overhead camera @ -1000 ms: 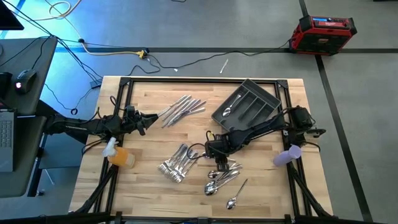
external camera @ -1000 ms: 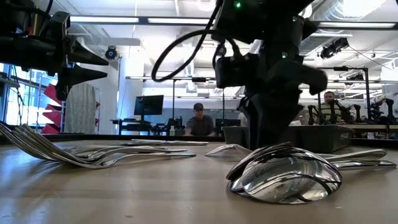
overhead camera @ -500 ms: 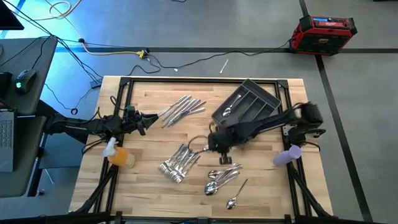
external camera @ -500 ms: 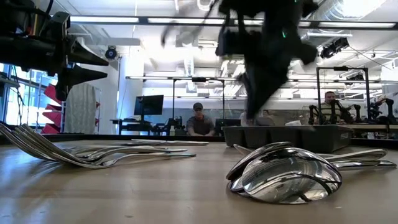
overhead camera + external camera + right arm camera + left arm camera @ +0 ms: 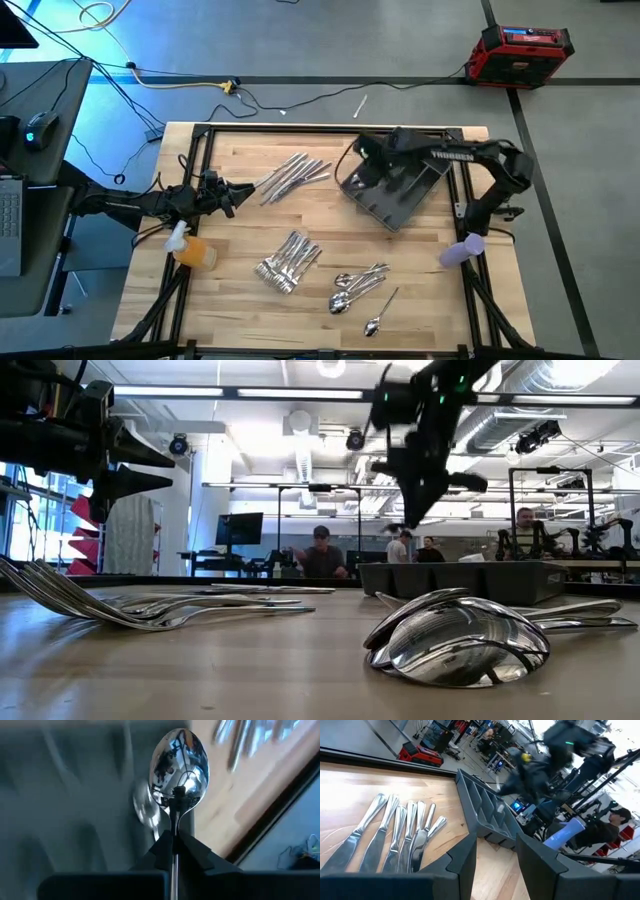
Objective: Sort silverware
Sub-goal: Put the spoon in the silverware tray
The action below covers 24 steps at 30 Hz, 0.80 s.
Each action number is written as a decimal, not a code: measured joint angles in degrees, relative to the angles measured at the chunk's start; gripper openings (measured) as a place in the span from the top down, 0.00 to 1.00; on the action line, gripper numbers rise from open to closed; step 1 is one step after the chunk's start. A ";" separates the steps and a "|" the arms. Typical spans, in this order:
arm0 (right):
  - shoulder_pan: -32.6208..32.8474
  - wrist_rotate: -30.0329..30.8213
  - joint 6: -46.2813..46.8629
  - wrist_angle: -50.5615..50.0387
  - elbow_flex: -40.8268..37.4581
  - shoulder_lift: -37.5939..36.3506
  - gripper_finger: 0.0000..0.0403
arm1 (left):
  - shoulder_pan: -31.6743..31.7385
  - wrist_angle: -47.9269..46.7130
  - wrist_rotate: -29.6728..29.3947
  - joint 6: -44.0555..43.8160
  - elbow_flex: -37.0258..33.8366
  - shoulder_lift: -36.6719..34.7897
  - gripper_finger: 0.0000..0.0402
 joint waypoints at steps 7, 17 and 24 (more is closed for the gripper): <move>-5.82 -2.26 -6.43 1.41 0.00 6.89 1.00 | 0.00 -0.10 -0.02 1.10 0.00 0.00 0.70; -6.97 5.99 -6.28 2.89 0.00 9.97 0.88 | 0.00 -0.39 0.07 1.00 0.00 0.00 0.70; -5.65 14.32 -1.41 2.23 0.04 6.19 0.67 | 0.01 -0.42 1.13 0.09 0.00 0.00 0.70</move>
